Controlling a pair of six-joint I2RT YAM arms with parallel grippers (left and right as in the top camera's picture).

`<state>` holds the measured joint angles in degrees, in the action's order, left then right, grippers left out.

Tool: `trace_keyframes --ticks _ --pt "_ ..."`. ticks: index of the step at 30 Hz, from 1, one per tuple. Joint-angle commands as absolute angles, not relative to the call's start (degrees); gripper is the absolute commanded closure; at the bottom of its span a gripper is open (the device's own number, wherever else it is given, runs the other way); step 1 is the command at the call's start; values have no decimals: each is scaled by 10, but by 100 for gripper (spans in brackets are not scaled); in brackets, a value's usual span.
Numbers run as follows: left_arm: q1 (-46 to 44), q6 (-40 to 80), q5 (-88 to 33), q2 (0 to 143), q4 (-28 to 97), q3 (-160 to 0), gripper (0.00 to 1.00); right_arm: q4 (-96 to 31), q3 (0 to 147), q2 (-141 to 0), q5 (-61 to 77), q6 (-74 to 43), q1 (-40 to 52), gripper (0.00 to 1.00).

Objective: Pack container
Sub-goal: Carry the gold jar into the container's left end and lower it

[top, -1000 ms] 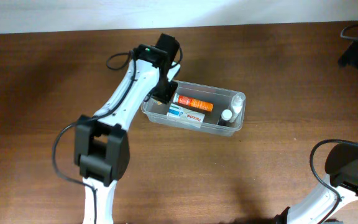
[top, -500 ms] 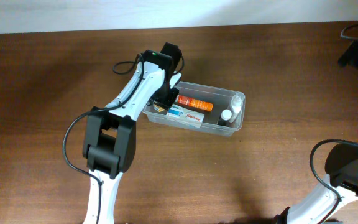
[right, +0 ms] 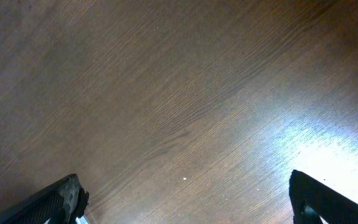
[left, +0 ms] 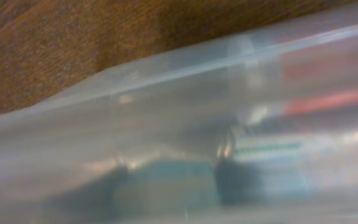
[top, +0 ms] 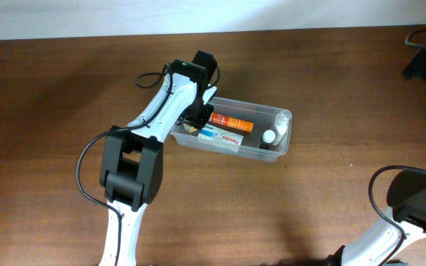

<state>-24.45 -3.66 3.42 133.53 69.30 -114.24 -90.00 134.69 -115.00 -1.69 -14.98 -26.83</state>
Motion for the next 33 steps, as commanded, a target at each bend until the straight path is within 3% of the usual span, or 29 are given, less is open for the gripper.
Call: trace_keyframes --ticks 1,17,20,29,33 --pt "-242 -36 43 1355 711 -1144 61 -900 1356 -1139 -22 -150 -270 2" --pt "-242 39 43 1355 721 -1144 59 -900 1356 -1139 -22 -150 -270 2" --pt "-242 39 43 1355 721 -1144 54 -900 1356 -1139 -22 -150 -270 2" --pt "-242 39 43 1355 718 -1144 52 -900 1356 -1139 -22 -150 -270 2" --pt "-242 39 43 1355 718 -1144 46 -900 1356 -1139 -22 -150 -270 2"
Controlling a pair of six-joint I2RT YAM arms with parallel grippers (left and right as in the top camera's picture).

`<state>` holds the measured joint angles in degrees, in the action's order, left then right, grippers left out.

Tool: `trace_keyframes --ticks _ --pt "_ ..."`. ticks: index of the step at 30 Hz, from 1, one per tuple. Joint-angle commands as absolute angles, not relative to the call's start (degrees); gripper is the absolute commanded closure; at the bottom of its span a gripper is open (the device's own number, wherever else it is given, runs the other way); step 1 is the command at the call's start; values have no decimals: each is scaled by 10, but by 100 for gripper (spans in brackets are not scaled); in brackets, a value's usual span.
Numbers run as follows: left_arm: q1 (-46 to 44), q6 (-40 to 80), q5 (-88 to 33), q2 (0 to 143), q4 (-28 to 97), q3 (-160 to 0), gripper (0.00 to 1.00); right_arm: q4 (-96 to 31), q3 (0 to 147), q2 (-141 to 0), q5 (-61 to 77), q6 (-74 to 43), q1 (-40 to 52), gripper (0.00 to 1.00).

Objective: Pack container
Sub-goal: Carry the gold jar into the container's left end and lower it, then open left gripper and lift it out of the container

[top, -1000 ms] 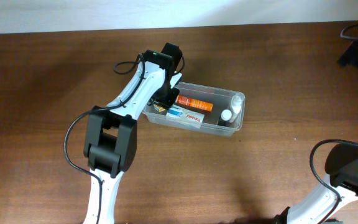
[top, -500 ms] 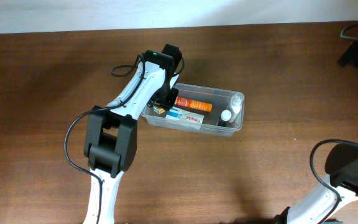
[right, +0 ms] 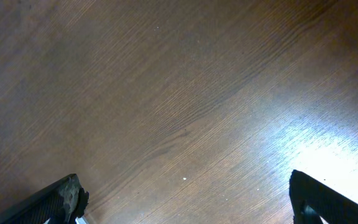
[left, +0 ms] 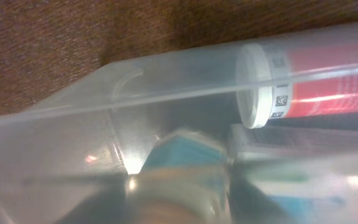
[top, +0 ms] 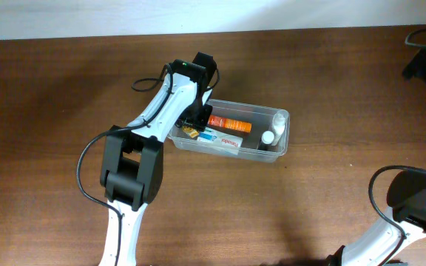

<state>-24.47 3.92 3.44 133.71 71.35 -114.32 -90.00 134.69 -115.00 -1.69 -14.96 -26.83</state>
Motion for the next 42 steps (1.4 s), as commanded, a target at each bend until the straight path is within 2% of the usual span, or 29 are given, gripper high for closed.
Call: trace_keyframes --ticks 1,12,21,26,32,35,37,38,42 --pt "-242 39 43 1355 718 -1144 46 -900 1356 -1139 -22 -150 -270 2" --pt "-242 38 43 1354 719 -1149 46 -900 1356 -1139 -22 -150 -270 2" --pt "-243 38 43 1349 810 -1299 44 -900 1356 -1139 -22 -150 -270 2" --pt "-243 38 43 1349 876 -1416 32 -900 1356 -1139 -22 -150 -270 2" --pt "-242 34 50 1346 967 -1541 26 -900 1356 -1139 -22 -150 -270 2" --pt "-241 34 56 1313 967 -1542 20 -900 1356 -1139 -22 -150 -270 2" --pt "-241 34 61 1278 967 -1541 3 -900 1356 -1139 -22 -150 -270 2" --pt "-241 35 64 1265 967 -1541 1 -900 1356 -1139 -22 -150 -270 2" --pt "-241 35 97 1173 967 -1518 1 -900 1356 -1139 -22 -150 -270 2"
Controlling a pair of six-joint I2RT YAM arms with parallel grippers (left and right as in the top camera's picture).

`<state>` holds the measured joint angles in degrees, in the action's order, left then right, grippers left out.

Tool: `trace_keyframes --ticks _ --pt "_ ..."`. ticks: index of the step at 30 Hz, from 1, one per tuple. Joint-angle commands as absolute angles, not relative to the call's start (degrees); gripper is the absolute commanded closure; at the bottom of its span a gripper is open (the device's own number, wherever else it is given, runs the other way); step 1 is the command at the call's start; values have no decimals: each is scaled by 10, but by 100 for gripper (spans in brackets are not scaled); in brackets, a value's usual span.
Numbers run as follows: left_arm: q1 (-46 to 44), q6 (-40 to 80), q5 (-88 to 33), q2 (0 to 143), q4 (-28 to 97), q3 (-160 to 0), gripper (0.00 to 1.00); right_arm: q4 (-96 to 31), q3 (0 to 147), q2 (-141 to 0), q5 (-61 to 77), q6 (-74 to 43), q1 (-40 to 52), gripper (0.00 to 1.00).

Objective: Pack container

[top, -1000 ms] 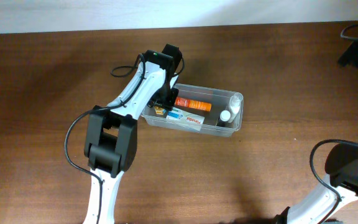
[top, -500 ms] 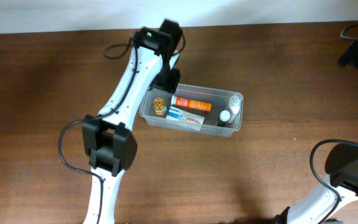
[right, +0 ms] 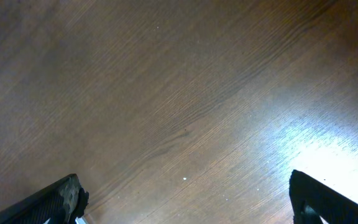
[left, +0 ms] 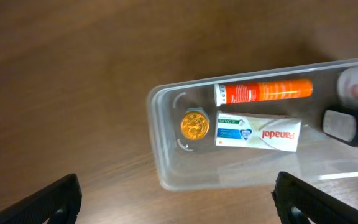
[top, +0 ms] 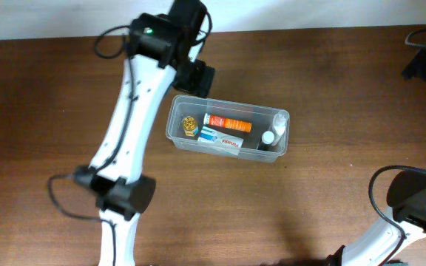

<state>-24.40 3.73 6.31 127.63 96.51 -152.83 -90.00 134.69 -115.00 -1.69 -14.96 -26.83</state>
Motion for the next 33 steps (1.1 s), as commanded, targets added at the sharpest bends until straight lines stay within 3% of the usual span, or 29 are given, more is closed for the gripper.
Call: trace_keyframes --ticks 1,9,17,27,33 --pt "-241 39 103 1150 967 -1508 1 -900 1356 -1139 -22 -150 -270 2" --pt "-241 126 202 926 967 -1313 1 -900 1356 -1139 -22 -150 -270 2" --pt "-241 306 283 718 954 -1025 1 -900 1356 -1139 -22 -150 -270 2" --pt "-241 332 228 507 656 -607 1 -900 1356 -1139 -22 -150 -270 2" --pt "-241 332 203 494 510 -457 1 -900 1356 -1139 -22 -150 -270 2"
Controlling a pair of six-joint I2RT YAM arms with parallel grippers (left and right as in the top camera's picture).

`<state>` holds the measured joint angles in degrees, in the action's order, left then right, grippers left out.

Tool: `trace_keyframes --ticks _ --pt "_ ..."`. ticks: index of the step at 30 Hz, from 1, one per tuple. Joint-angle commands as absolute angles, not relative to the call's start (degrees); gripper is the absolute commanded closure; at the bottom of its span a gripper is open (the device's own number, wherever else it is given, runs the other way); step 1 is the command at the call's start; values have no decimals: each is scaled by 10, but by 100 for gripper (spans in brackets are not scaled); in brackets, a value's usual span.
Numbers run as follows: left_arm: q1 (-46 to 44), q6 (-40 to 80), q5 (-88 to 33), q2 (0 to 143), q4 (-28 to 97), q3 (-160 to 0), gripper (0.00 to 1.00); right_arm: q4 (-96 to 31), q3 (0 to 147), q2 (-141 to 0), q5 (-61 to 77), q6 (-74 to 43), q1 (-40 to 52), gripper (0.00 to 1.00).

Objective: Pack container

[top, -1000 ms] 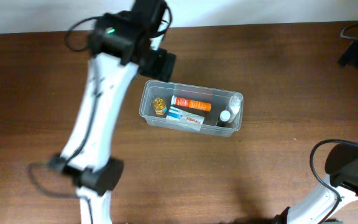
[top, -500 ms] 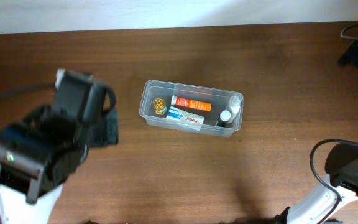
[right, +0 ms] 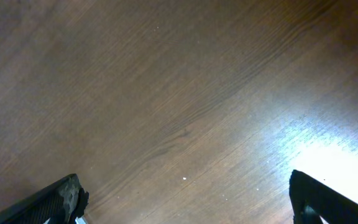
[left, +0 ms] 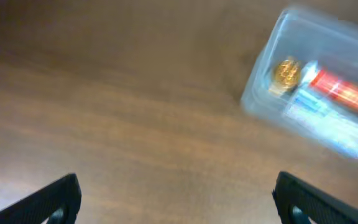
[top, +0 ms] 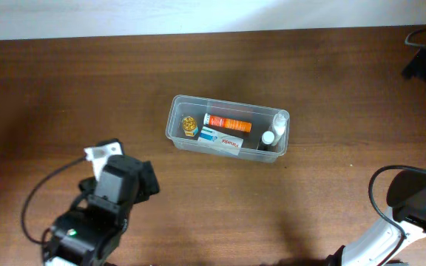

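A clear plastic container [top: 228, 134] lies at mid-table. Inside it are a small gold item [top: 189, 126] at the left end, an orange tube [top: 230, 123], a white and blue Panadol box [top: 221, 139] and a white bottle [top: 274, 131] at the right end. The left arm [top: 113, 196] is at the near left, well away from the container. In its wrist view the left gripper [left: 176, 205] is open and empty over bare wood, with the container [left: 319, 109] blurred at upper right. The right gripper [right: 185, 205] is open over bare table.
The right arm [top: 416, 203] rises at the right edge of the overhead view. Dark equipment [top: 424, 63] sits at the far right corner. Brown wood tabletop [top: 65, 96] surrounds the container.
The left arm stood over the far left end of the container; now it is at the table's near left, and the container shows only at the upper right of its wrist view. The contents are unchanged.
The left gripper was first down inside the container's left end. Then the gold item showed beside it there. Later the gripper was open above the container, with the gold item lying inside, and now it is at the near left. The right gripper stayed still.
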<state>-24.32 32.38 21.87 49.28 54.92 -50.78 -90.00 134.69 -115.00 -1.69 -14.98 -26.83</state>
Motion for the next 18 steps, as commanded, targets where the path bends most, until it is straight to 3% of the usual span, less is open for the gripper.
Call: trace_keyframes --ticks 1,13,18 --pt "-241 332 203 498 498 -444 1 -900 1356 -1139 -22 -150 -270 2" --pt "-241 327 212 607 494 -408 1 -900 1356 -1139 -22 -150 -270 2" --pt "-241 282 200 634 437 -408 1 -900 1356 -1139 -22 -150 -270 2"
